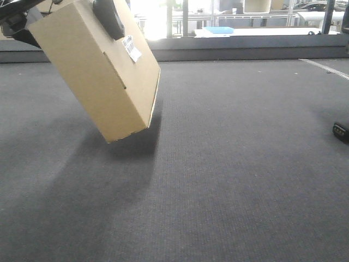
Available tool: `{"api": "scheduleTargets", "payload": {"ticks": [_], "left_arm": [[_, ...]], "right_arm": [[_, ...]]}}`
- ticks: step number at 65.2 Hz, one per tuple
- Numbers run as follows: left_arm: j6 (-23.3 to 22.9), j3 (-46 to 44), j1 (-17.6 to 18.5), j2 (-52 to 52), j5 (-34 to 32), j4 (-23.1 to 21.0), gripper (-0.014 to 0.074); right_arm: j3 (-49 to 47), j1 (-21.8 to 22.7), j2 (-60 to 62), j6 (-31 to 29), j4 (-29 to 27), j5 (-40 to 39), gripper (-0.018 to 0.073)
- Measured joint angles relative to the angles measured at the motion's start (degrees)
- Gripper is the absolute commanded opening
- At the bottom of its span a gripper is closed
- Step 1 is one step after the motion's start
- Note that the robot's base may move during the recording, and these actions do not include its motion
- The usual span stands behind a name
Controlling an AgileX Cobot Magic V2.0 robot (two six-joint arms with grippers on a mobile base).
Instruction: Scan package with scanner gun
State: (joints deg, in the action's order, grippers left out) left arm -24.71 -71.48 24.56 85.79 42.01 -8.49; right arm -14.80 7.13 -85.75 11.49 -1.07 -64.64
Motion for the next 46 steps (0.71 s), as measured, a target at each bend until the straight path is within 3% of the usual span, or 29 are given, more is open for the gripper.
{"api": "scheduleTargets", "payload": {"ticks": [18, 34, 41, 46], "left_arm": [[0.13, 0.00, 0.00, 0.00, 0.00, 0.00, -0.0111], [4.54, 0.00, 0.00, 0.00, 1.28, 0.40, -0.0111], [6.76, -0.12, -0.64, -0.24, 3.70, 1.74, -0.0111], [7.35, -0.50, -1.91, -0.85, 5.94, 3.43, -0.0111]], "right_arm": [[4.93, 0.00, 3.53, 0.00, 0.00, 0.00, 0.0566], [11.47, 0.00, 11.85, 0.00, 1.07, 0.33, 0.0552], [13.00, 0.00, 18.21, 0.00, 2.19, 3.27, 0.0478], [13.05, 0.00, 23.45, 0.00, 2.39, 6.66, 0.0359]]}}
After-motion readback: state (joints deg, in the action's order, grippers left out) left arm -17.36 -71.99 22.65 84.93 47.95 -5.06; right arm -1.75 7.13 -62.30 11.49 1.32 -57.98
